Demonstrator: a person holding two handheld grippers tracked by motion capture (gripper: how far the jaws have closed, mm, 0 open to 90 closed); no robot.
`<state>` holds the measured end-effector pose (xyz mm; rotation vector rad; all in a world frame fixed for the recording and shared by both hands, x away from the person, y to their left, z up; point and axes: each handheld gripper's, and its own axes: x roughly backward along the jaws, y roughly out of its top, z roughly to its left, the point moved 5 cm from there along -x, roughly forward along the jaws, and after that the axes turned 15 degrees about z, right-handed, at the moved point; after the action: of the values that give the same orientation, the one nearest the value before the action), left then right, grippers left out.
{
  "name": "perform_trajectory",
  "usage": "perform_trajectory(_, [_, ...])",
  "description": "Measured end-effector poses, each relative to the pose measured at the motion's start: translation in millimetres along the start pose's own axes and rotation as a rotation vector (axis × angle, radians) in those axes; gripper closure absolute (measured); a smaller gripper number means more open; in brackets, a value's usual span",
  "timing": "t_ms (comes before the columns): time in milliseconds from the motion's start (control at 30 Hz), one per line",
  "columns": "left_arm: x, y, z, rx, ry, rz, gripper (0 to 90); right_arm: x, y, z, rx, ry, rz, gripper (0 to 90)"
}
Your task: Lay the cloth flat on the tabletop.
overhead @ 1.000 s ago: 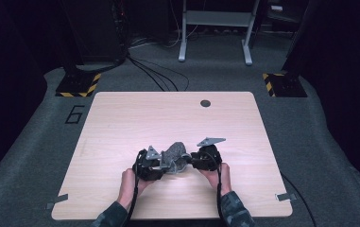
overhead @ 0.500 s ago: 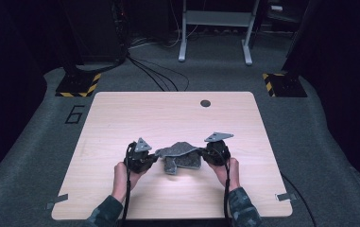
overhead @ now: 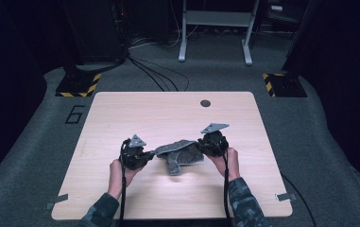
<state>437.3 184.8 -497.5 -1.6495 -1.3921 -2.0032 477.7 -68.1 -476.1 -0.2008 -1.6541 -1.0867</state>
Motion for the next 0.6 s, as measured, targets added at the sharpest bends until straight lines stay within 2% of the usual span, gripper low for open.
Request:
perform_trajectory(133, [-2.8,-5.1,-0.1,0.007,-0.014,0.004,84.5,-1.5,-21.5,-1.9,-0.077,0.104,-0.011,49.4])
perform_trajectory(200, [-5.2,-6.1,0.8,0.007,-0.018,0.007,84.0,-1.9,-32.8,-1.2,-0.113,0.163,-0.024,47.2])
perform_trajectory(233, [-6.1,-6.2,0.7,0.013,-0.026,0.005,83.5,-2.8,-37.5,0.9,-0.123,0.176,-0.024,44.9])
perform_trajectory(367, [-5.9,-6.9,0.4,0.022,-0.035,-0.004,79.7,-14.8,-51.6,10.6,-0.125,0.181,0.021,41.7])
perform_trajectory(433, [-6.4,-7.9,0.8,0.017,-0.038,0.002,75.5,-22.0,-56.4,11.9,-0.129,0.16,0.042,41.3])
perform_trajectory(567, [-7.1,-8.5,0.6,0.034,-0.032,0.014,54.2,-33.1,-56.5,14.8,-0.144,0.151,0.064,42.8])
perform_trajectory(600, [-7.1,-8.4,-0.3,0.032,-0.024,0.011,49.5,-35.5,-55.4,15.0,-0.126,0.146,0.063,43.4])
